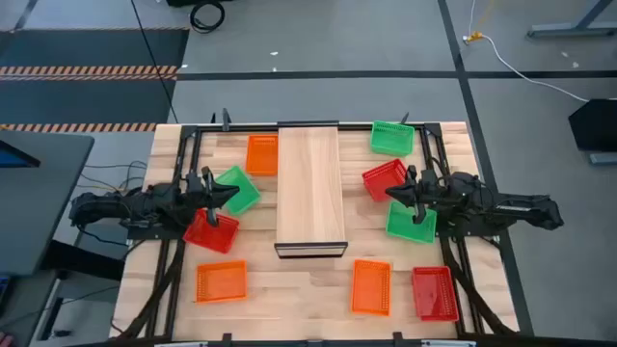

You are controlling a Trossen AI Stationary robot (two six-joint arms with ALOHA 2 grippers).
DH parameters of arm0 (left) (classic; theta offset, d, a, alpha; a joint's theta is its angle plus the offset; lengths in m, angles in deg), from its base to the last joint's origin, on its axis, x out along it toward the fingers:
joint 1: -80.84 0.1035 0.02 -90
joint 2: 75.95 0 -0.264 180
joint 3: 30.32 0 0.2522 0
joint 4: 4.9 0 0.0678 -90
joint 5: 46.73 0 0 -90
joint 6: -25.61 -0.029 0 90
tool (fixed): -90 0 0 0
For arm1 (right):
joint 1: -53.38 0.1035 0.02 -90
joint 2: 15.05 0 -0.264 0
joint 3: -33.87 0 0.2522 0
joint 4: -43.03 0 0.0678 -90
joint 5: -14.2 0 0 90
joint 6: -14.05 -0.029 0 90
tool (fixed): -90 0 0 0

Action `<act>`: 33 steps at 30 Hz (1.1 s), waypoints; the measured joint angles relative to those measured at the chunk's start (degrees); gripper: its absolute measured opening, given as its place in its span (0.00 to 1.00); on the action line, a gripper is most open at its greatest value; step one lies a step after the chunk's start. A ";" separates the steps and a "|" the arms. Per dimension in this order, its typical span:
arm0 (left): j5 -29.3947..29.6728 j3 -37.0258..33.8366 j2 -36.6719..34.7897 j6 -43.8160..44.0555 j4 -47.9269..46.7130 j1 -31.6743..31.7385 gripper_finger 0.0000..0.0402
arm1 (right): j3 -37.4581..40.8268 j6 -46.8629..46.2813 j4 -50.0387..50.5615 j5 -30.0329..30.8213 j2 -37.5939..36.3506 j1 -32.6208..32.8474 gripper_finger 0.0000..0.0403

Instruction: Stack baskets on shelf by color

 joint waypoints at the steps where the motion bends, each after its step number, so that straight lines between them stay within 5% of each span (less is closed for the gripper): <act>1: -0.02 0.01 0.00 0.00 0.00 0.01 0.07 | 0.00 0.00 -0.02 0.00 0.00 -0.01 0.03; 33: 0.00 0.01 0.02 0.00 0.00 0.01 0.09 | 0.00 0.00 -0.01 0.01 0.00 -0.01 0.03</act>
